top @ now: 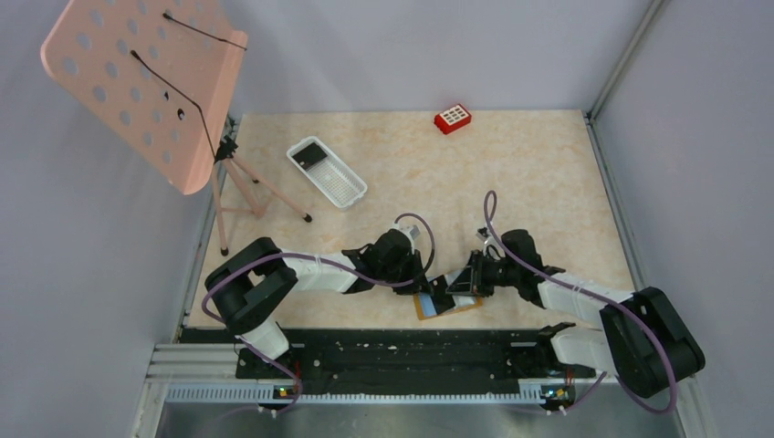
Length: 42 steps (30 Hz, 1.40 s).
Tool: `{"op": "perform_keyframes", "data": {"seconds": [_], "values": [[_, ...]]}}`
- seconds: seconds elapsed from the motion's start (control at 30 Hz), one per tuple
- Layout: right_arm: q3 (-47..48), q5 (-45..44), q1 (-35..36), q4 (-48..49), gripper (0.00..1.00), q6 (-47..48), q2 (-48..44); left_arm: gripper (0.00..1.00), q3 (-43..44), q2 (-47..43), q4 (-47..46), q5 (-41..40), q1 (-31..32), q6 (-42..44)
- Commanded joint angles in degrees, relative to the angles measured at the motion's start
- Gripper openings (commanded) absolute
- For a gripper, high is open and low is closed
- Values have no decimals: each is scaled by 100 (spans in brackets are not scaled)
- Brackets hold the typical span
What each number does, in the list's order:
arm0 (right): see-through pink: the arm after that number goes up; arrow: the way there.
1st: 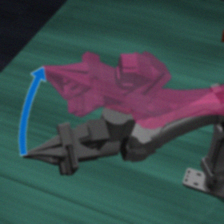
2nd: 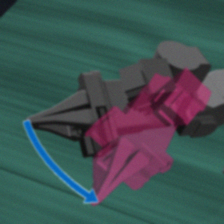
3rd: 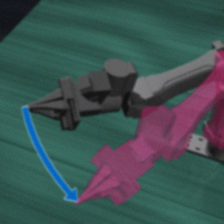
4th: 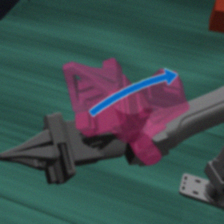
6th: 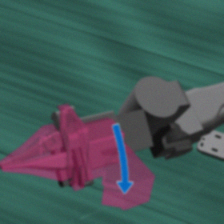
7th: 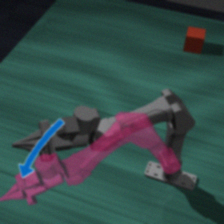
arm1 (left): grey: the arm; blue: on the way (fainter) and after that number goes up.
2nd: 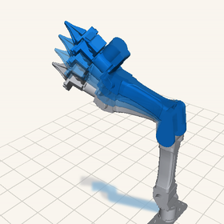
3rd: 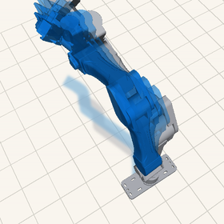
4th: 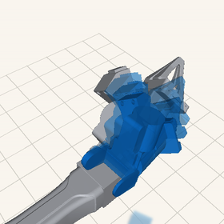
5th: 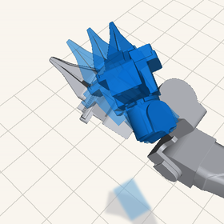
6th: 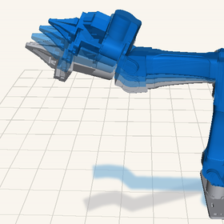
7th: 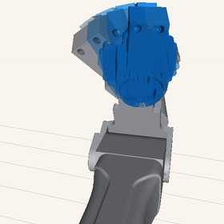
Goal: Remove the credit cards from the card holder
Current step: Remove the credit card from the card holder, then place the credit card in the storage box.
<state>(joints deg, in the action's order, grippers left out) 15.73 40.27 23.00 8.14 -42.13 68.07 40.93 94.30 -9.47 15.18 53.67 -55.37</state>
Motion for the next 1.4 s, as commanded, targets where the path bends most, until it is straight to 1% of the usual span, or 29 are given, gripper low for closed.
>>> {"op": "perform_keyframes", "data": {"seconds": [0.0,0.37,0.5,0.57,0.67,0.73,0.8,0.9,0.93,0.97,1.03,1.1,1.27,1.37], "values": [[84,53,9,176,15,132,46,16,-32,84,-195,-26,12,46],[200,-10,116,118,13,263,328,15,-110,96,-300,-27,12,49],[190,0,119,249,8,168,323,15,-137,93,-348,-9,12,36],[165,-40,117,275,1,139,291,15,-158,58,-353,-19,12,28],[155,-210,118,147,0,117,90,15,-130,-52,-229,-50,12,90],[187,-344,122,-28,0,93,-202,15,119,-196,254,-227,3,312],[258,-468,121,-258,0,87,-510,16,587,-400,1196,-657,3,684],[386,-703,115,-724,0,128,-985,17,1429,-558,2712,-1774,-33,1191],[422,-787,114,-871,0,145,-1166,17,1782,-576,3022,-2201,-67,1344],[460,-871,114,-1039,0,175,-1325,17,2000,-578,3304,-2444,-118,1487],[570,-990,112,-1335,0,267,-1620,17,2433,-565,3720,-2797,-280,1767],[659,-1109,109,-1576,0,370,-1856,16,2801,-522,3960,-3026,-608,2015],[855,-1249,110,-1882,0,543,-2210,12,3421,-253,4097,-3335,-1664,2284],[909,-1253,109,-1902,0,577,-2302,12,3845,154,4062,-3578,-2252,2458]]}}
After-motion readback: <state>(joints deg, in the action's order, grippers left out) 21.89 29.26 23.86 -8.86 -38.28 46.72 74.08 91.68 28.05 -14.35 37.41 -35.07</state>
